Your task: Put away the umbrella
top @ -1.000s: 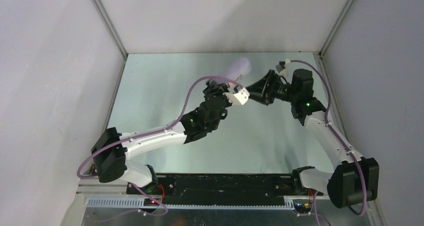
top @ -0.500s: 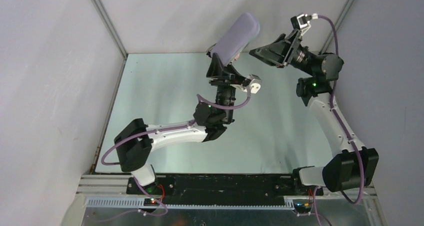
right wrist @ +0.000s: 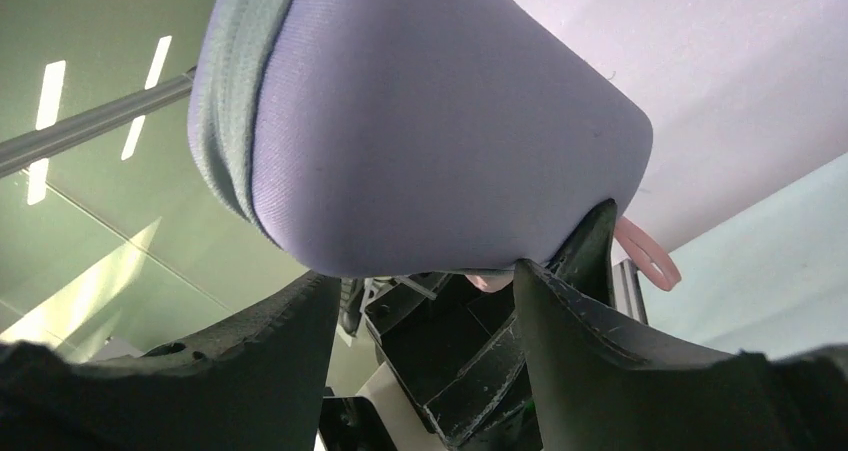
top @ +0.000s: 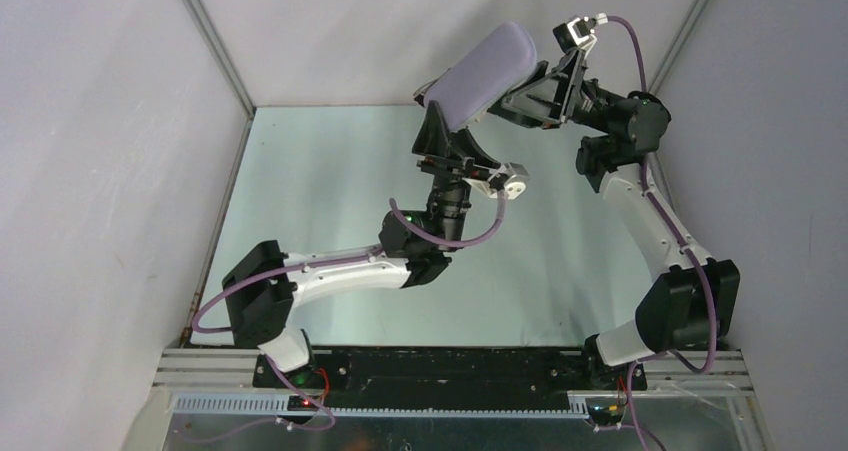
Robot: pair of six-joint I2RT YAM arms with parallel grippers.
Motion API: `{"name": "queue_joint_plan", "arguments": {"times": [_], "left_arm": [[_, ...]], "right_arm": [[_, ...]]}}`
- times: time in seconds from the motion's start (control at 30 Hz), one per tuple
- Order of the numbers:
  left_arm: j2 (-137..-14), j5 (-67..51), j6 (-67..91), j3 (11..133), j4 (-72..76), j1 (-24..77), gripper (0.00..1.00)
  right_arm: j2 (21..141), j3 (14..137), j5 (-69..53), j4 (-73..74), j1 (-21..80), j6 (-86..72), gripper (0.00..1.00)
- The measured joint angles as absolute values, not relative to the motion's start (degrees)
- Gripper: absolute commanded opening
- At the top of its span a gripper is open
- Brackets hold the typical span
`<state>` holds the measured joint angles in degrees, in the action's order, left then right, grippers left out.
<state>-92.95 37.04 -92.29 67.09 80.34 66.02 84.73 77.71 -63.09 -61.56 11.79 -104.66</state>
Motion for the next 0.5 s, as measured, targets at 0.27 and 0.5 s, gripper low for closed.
{"name": "queue_joint_plan", "arguments": {"times": [0.27,0.5], "left_arm": [[-92.95,35.24,-94.89,67.07,80.34,66.63,0.00],[-92.92,34.22,-95.02,67.09,82.11,67.02,0.00]], "right_arm": [[84.51,76.27,-62.78,-65.49,11.64,-107.24,0.57],[84.51,76.07,-62.46,-70.61,11.66,-111.31,0.46]]}}
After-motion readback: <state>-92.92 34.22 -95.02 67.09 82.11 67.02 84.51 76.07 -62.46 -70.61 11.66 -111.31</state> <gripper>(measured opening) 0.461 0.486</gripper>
